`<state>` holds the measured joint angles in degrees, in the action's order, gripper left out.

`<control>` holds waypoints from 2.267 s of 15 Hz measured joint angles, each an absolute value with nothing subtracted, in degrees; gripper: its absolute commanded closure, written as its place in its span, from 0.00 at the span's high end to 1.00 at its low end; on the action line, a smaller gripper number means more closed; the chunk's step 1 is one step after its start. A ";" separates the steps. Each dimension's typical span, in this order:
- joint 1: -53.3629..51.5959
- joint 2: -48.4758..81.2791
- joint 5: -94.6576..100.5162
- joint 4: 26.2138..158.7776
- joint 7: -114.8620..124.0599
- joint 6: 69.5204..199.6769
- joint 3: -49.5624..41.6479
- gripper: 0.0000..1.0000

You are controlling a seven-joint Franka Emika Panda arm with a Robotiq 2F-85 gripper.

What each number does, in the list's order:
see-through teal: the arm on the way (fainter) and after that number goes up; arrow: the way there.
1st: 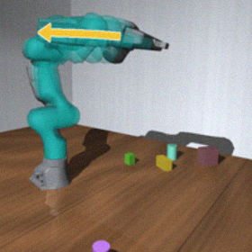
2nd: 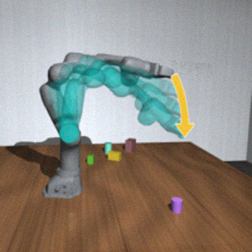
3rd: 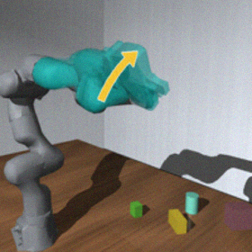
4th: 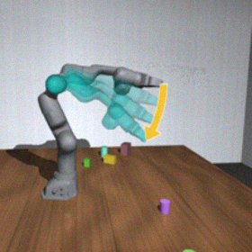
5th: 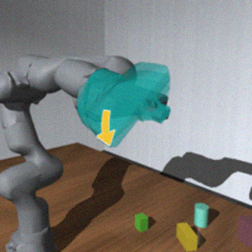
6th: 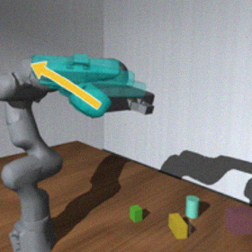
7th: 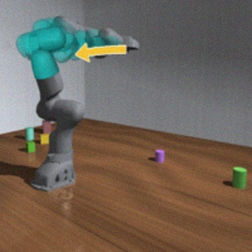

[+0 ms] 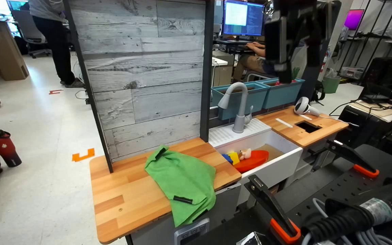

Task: Fold the green cloth

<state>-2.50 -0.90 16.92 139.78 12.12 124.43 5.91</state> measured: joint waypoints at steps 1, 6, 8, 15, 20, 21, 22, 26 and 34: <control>-2.92 2.66 17.60 139.56 13.73 126.96 6.08 1.00; -4.97 15.10 21.29 136.12 19.19 130.73 6.01 1.00; -4.97 15.40 21.29 135.43 19.19 130.73 5.92 1.00; -6.61 19.47 21.18 134.24 19.19 134.55 5.39 1.00; -10.91 32.24 20.69 127.52 19.14 142.36 5.41 1.00; -12.03 34.71 20.61 125.93 19.14 143.70 5.40 1.00; -13.25 37.13 20.52 124.31 19.14 145.04 5.39 1.00; -17.51 45.14 18.13 118.59 19.01 152.62 5.43 1.00; -20.53 55.31 10.60 108.41 16.36 161.94 5.46 0.66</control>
<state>-20.53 55.31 10.60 108.41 16.36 161.94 5.46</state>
